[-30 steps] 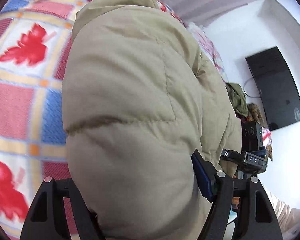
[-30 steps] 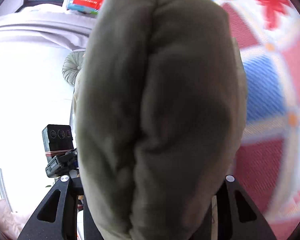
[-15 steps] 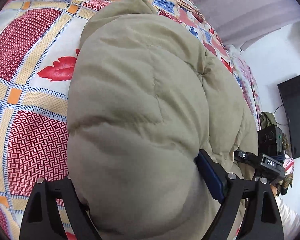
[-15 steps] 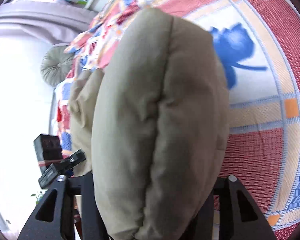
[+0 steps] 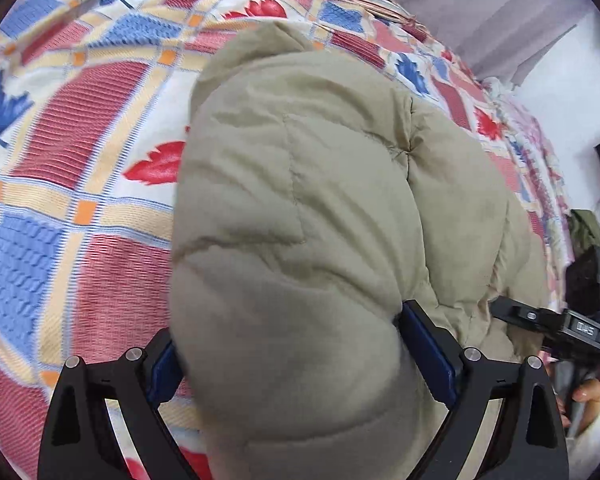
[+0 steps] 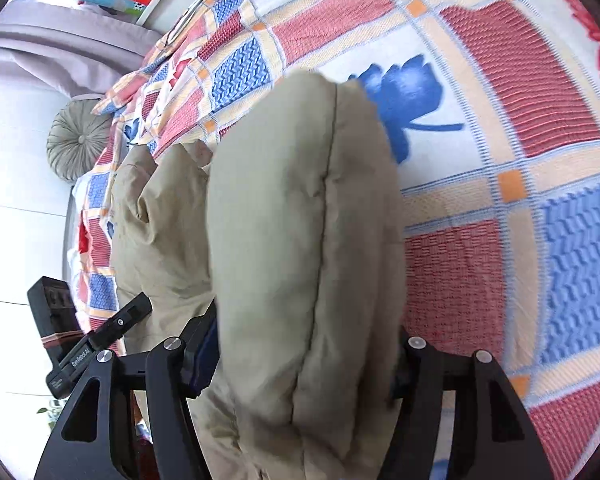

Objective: Fold large clothes
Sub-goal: 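Fold the lifted bundle over onto itself with both tools, then press the folded bundle flat with both tools, then open and withdraw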

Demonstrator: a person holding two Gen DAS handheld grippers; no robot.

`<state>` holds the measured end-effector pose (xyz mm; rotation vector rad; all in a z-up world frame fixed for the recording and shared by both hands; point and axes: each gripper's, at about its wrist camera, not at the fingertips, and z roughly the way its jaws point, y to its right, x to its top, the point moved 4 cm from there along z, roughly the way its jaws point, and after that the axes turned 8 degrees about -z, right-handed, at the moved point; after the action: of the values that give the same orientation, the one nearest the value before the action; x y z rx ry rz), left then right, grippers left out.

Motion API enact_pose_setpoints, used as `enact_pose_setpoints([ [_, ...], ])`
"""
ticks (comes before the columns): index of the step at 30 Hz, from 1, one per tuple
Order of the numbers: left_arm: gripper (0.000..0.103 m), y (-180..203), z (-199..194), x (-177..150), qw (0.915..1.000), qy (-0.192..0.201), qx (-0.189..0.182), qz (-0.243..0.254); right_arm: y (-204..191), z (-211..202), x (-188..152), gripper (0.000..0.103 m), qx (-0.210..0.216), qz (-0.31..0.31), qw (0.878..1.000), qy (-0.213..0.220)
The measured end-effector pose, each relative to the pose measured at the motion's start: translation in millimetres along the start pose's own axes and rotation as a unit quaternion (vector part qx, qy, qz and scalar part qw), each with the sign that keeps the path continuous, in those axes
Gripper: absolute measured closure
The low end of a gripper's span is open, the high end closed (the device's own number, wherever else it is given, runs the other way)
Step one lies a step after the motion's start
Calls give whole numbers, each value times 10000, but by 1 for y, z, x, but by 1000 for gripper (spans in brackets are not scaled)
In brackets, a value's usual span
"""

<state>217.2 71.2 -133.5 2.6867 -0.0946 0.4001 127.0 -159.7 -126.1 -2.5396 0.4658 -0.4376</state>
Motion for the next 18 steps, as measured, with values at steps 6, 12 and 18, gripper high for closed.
enact_pose_setpoints([
  [6, 7, -2, -53, -11, 9955, 548, 718, 296, -11, -59, -23, 39, -708, -438, 9959, 353],
  [12, 7, -2, -61, -49, 9909, 519, 1101, 568, -31, -92, -52, 72, -667, -1232, 9870, 792],
  [18, 6, -4, -42, -76, 9891, 620, 1214, 554, -26, -33, -99, 72, -1153, -1630, 9798, 71],
])
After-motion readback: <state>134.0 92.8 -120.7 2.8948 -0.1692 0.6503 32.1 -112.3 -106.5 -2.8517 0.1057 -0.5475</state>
